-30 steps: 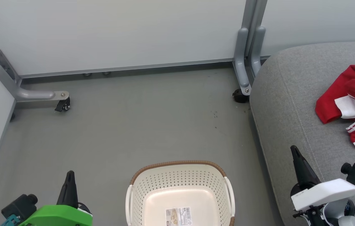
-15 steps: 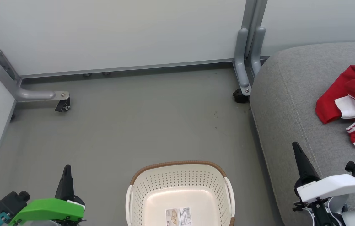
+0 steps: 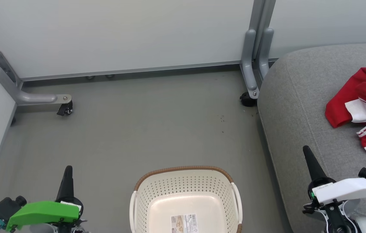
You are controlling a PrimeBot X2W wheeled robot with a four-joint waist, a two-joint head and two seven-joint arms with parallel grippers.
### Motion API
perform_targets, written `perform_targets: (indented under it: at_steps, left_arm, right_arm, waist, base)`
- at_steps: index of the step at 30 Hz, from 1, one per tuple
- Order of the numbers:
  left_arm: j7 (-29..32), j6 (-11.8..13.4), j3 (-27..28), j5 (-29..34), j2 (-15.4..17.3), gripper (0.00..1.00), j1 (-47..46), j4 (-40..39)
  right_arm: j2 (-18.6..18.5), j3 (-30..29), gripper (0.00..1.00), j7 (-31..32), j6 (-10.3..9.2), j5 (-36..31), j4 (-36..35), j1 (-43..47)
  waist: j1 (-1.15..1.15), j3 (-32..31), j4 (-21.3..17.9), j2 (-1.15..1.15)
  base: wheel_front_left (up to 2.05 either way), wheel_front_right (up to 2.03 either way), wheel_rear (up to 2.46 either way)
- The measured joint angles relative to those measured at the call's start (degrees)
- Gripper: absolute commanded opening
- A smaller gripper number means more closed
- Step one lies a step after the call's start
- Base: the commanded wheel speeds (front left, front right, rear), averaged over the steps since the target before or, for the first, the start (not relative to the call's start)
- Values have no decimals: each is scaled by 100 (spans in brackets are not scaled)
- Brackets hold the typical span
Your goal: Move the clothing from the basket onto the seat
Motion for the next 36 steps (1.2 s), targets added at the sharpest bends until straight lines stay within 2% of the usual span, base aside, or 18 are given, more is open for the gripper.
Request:
perform_targets:
  at_steps: [36]
  left_arm:
    - [498, -229, 392, -1722, -142, 0, -243, 27]
  right_arm:
    - [0, -194, 0, 179, -1, 1927, 448, -337]
  waist:
    - [0, -20, 5, 0]
  base:
    - [0, 0, 0]
